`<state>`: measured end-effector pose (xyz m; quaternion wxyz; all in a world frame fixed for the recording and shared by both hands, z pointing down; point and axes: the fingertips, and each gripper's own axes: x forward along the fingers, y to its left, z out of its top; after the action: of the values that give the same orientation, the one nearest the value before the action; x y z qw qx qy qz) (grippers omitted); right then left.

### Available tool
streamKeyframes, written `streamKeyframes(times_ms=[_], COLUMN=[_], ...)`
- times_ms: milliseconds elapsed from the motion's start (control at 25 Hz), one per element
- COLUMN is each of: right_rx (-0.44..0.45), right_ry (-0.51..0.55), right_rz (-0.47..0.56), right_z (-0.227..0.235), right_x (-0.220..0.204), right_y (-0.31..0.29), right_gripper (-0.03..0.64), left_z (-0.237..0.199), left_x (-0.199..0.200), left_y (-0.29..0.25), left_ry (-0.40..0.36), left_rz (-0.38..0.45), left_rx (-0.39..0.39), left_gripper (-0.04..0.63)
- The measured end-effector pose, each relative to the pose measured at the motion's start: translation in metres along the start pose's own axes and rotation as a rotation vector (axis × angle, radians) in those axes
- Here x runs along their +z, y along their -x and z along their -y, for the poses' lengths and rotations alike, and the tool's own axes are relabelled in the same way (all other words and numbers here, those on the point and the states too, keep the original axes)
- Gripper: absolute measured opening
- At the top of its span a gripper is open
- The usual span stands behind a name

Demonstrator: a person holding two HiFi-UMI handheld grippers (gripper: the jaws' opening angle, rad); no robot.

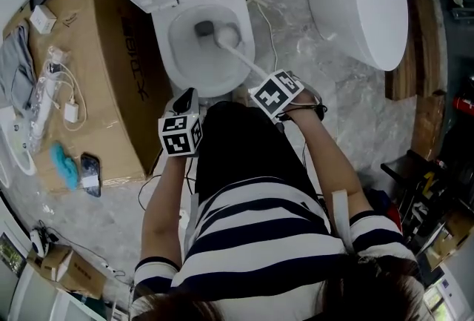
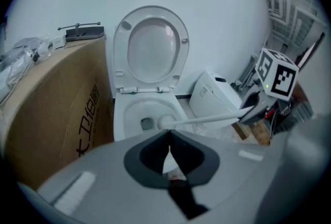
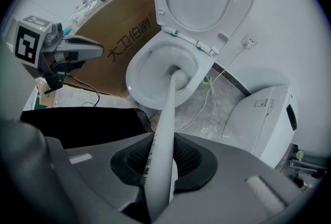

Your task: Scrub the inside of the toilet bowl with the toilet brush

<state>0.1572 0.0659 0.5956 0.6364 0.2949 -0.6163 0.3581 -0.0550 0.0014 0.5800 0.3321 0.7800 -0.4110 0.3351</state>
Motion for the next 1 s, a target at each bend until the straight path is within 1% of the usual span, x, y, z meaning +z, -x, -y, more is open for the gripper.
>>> streamKeyframes(times_ms=[320, 440, 600, 760, 1000], right_rx=[0.078, 0.094, 0.114, 0.157, 0.220], right_ry=[0.003, 0.011, 0.024, 0.012, -0.008], right_rz=[-0.025, -0.030, -0.032, -0.026, 0.002], right_z=[-0.024, -0.031, -0.040, -0.051, -0.064], right_x=[-0.023, -0.026, -0.027, -0.028, -0.016], right_y=[-0.008, -0.008, -0.008, -0.006, -0.007], right_gripper=[0.083, 0.083, 0.083, 0.083, 0.083], left_z=[-0.003, -0.005, -0.009, -0.014, -0.026], left_x=[-0.005, -0.006, -0.007, -0.011, -0.018], left_y=[-0.001, 0.000, 0.001, 0.003, 0.007], left_ry=[0.010, 0.017, 0.029, 0.049, 0.074], left_rz=[-0.017, -0.020, -0.020, -0.021, -0.025], left_rx=[0.003, 0.009, 0.019, 0.028, 0.051], left_gripper=[0.000, 0.000, 0.000, 0.000, 0.000])
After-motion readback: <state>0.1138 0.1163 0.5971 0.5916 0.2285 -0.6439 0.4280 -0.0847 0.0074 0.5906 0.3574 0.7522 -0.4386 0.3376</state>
